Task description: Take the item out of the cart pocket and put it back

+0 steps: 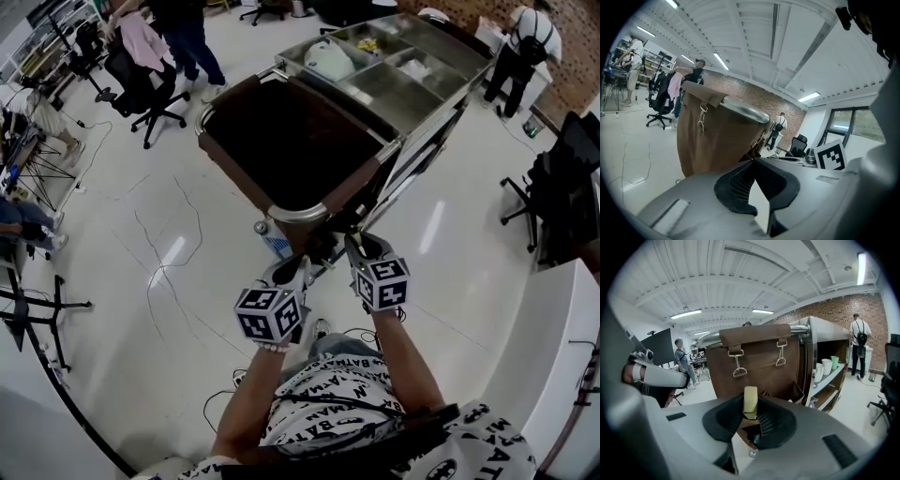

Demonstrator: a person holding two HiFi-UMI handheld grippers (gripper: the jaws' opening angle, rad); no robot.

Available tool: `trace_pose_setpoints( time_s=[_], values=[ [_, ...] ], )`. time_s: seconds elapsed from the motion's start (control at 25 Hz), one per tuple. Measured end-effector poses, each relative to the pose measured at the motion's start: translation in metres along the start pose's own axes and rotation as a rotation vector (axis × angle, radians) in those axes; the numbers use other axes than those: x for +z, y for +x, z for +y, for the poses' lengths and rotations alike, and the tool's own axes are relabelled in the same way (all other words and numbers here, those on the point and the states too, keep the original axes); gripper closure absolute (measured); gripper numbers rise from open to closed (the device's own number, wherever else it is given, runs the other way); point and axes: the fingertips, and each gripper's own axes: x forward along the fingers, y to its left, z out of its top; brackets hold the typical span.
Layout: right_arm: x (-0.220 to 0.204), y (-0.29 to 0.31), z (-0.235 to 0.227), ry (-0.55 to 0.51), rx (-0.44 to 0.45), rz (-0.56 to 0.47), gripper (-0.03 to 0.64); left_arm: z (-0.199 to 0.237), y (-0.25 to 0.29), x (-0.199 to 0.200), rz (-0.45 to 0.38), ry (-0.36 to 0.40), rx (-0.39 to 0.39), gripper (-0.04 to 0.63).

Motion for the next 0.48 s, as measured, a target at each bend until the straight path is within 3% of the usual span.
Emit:
trace_pose_setpoints(
  time_s=[0.48],
  values=[
    [-0.045,0.058,-0.007,-0.054,0.037,0.097,0.540,0.022,0.029,-0.016,0.020,-0.027,0.028,0.595]
  ],
)
